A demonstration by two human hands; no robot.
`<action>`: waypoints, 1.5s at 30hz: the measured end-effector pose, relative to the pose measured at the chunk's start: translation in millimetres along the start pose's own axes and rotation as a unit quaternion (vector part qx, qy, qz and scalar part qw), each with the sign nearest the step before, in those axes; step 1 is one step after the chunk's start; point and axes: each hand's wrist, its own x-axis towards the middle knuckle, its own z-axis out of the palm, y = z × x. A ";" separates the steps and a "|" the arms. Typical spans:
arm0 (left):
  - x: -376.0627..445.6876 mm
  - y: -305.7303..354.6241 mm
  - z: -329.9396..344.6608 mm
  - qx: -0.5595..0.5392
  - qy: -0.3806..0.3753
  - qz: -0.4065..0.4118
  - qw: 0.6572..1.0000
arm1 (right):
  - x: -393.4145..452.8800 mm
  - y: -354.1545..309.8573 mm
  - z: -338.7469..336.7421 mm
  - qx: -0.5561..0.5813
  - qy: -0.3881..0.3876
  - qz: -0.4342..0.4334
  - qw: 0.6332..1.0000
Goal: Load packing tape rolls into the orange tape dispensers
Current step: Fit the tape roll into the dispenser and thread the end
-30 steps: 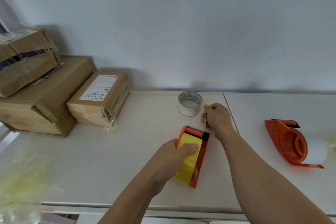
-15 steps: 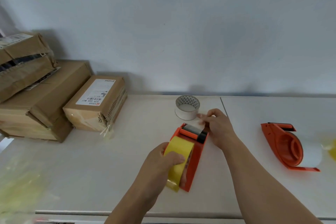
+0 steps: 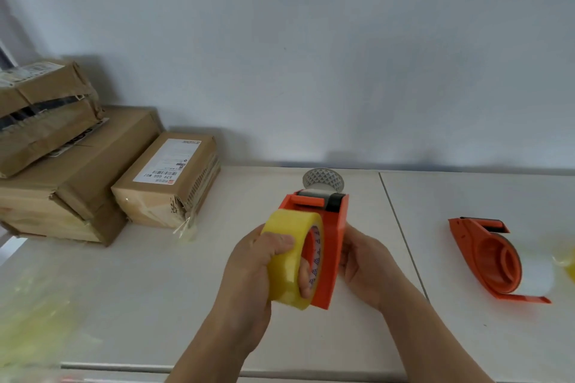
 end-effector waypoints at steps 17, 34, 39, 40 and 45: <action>2.6 -20.8 13.6 0.052 0.050 0.005 0.997 | -13.9 30.1 20.8 0.273 -0.081 0.098 0.954; 11.8 -21.5 13.9 -0.023 0.069 0.047 0.996 | -14.9 32.8 22.0 0.194 0.010 -0.035 0.980; 12.2 -19.5 13.2 -0.056 0.059 0.049 0.995 | -28.0 24.5 31.3 0.106 0.023 -0.072 0.991; 13.0 -20.1 12.2 -0.064 0.058 0.045 0.995 | -30.1 24.3 32.8 0.104 0.023 -0.074 0.992; 17.3 -26.0 8.4 -0.115 0.057 0.039 0.991 | -36.5 26.5 40.0 0.178 -0.071 -0.057 0.980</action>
